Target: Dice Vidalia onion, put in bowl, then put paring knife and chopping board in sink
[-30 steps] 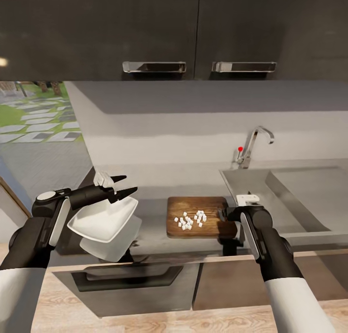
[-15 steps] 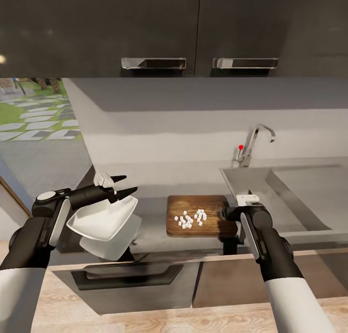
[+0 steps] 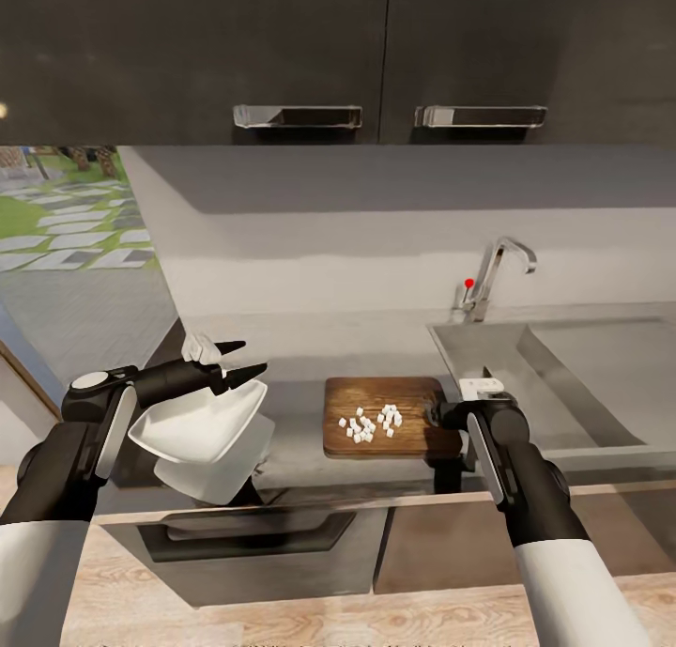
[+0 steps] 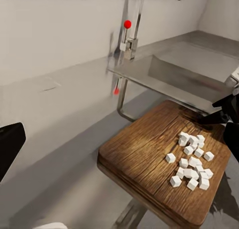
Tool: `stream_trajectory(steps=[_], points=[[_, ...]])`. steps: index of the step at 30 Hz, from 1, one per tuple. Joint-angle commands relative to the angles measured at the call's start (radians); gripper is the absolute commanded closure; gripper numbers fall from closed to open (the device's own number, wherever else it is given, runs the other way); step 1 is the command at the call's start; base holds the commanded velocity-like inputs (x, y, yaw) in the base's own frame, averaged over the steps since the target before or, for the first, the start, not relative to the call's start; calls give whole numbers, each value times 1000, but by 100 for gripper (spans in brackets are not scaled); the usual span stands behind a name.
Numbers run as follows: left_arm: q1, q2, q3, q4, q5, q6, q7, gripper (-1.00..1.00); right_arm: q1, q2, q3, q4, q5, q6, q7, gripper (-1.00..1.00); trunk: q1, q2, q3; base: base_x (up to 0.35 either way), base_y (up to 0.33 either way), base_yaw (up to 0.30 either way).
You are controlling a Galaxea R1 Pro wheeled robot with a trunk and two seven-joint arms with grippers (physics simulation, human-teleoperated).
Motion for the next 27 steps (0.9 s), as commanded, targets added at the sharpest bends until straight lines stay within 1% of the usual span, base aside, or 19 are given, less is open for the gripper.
stream_trajectory(steps=[1, 9, 23, 24, 27], points=[[-1, 0, 0, 0, 5, 9, -2, -100, -1, 1, 0, -1, 4, 5, 0, -100, 0, -1, -2, 0, 0, 0], [-1, 0, 0, 0, 5, 9, -2, -100, -1, 1, 0, -1, 4, 5, 0, -100, 0, -1, -11, 0, 0, 0], [-1, 0, 0, 0, 5, 9, -2, -100, -1, 1, -2, -1, 4, 5, 0, -100, 0, -1, -17, 0, 0, 0], [-1, 0, 0, 0, 5, 9, -2, -100, -1, 1, -1, -1, 4, 5, 0, 100, 0, -1, -17, 0, 0, 0], [-1, 0, 0, 0, 5, 9, -2, -100, -1, 1, -1, -1, 4, 5, 0, 100, 0, -1, -17, 0, 0, 0]])
